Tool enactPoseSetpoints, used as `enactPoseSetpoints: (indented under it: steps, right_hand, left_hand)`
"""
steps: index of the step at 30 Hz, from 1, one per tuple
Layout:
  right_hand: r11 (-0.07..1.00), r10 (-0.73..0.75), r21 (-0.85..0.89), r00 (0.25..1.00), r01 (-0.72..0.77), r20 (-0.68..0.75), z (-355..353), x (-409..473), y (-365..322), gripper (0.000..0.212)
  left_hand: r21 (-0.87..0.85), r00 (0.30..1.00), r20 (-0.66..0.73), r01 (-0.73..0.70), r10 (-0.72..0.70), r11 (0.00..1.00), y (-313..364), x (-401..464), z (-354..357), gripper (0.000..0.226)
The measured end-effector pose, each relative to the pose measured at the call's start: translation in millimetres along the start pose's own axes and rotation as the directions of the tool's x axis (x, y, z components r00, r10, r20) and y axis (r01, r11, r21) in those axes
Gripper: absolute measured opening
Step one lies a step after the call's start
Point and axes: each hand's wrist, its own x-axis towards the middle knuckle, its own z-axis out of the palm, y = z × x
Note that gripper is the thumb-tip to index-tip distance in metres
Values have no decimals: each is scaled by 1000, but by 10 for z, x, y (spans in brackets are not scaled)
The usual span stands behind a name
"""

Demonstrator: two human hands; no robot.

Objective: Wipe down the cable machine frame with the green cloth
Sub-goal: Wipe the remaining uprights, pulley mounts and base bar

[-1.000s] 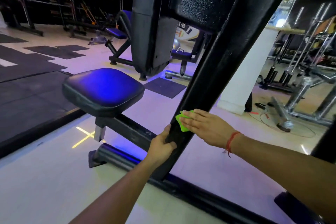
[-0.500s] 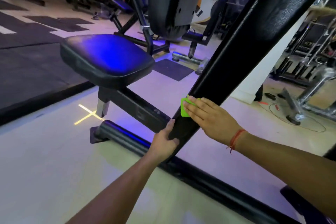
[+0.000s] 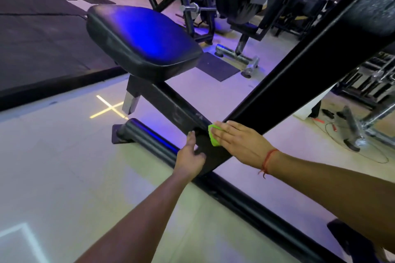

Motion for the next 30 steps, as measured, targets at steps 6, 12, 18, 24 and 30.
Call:
enactPoseSetpoints:
  steps: [6,12,18,24,30]
  right_hand:
    - [982,-186,-4,971,189,152,193,290,-243,55]
    - [998,-53,-31,997,55,60,-67,1173,-244,56]
    - [978,-179,-79,971,193,159,116,968,-286,55]
    - [999,-17,-38,1000,18,17,-270,1735,-82,56]
    - [952,-286,-46,935,301,211,-159,1372,-220,54]
  left_hand:
    - [-386,987,-75,105,-145,916,-49,293,-258,59]
    - [-813,963,-96,71,-253,579,58,560,-335,46]
    - [-891,949,-139,6,-284,454,105,683,-446,51]
    - [-889,959,-137,-10,-247,458,-4,999,-801,60]
    - [-900,974,-78,22,-211,434,-18,1077,-932,66]
